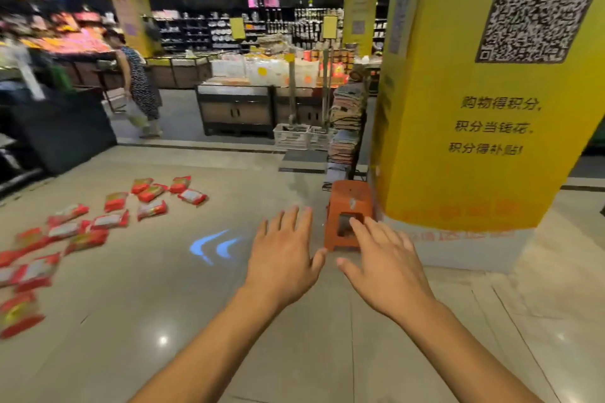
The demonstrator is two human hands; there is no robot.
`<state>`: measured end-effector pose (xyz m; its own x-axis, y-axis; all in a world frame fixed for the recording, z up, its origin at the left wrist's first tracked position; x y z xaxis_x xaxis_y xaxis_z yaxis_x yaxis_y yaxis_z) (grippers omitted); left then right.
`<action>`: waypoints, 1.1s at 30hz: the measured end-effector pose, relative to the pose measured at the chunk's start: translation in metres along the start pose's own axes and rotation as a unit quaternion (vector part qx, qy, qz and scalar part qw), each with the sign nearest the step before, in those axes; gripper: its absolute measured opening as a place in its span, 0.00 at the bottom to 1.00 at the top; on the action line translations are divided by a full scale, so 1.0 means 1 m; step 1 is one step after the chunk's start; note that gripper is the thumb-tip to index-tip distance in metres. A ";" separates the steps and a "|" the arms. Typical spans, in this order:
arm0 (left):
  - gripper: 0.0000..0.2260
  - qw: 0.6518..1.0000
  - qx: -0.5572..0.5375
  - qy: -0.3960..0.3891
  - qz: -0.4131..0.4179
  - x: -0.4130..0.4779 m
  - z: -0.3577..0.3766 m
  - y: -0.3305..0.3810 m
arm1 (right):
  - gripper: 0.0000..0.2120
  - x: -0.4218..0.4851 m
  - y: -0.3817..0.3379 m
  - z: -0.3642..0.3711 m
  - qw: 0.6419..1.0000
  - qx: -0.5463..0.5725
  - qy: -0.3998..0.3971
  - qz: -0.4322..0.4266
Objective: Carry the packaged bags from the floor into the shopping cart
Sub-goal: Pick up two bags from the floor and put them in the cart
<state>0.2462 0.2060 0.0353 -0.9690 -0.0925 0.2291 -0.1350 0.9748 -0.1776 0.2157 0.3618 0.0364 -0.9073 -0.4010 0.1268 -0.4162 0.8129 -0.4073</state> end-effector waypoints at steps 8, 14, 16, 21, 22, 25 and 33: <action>0.34 0.986 0.054 -0.022 -0.156 -0.089 -0.009 -0.102 | 0.35 0.000 -0.107 0.044 0.987 0.023 -0.055 -0.148; 0.35 0.966 0.066 -0.041 -0.247 -0.128 -0.001 -0.179 | 0.34 0.011 -0.186 0.071 0.969 0.028 -0.087 -0.231; 0.35 0.960 0.067 -0.045 -0.269 -0.133 0.006 -0.204 | 0.34 0.020 -0.211 0.084 0.962 0.025 -0.100 -0.252; 0.35 0.947 0.064 -0.055 -0.310 -0.131 0.030 -0.272 | 0.34 0.054 -0.274 0.122 0.949 0.020 -0.115 -0.293; 0.36 0.945 0.065 -0.057 -0.317 -0.129 0.036 -0.286 | 0.34 0.062 -0.286 0.131 0.946 0.020 -0.118 -0.300; 0.35 0.936 0.062 -0.062 -0.340 -0.128 0.049 -0.328 | 0.33 0.089 -0.326 0.157 0.939 0.014 -0.127 -0.319; 0.35 0.912 0.057 -0.080 -0.399 -0.136 0.074 -0.431 | 0.34 0.137 -0.422 0.220 0.915 0.019 -0.159 -0.370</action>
<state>0.4209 -0.2166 0.0097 -0.5689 -0.8008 0.1874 -0.8223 0.5569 -0.1166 0.2805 -0.1294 0.0269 -0.3120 -0.9433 0.1130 -0.9015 0.2564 -0.3486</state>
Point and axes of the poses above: each hand's wrist, its own x-axis towards the middle knuckle, its own z-axis out of the palm, y = z × x, the point moved 6 cm from there along x, towards the middle knuckle, and after that the axes turned 14 degrees about x, right-handed, at the moved point
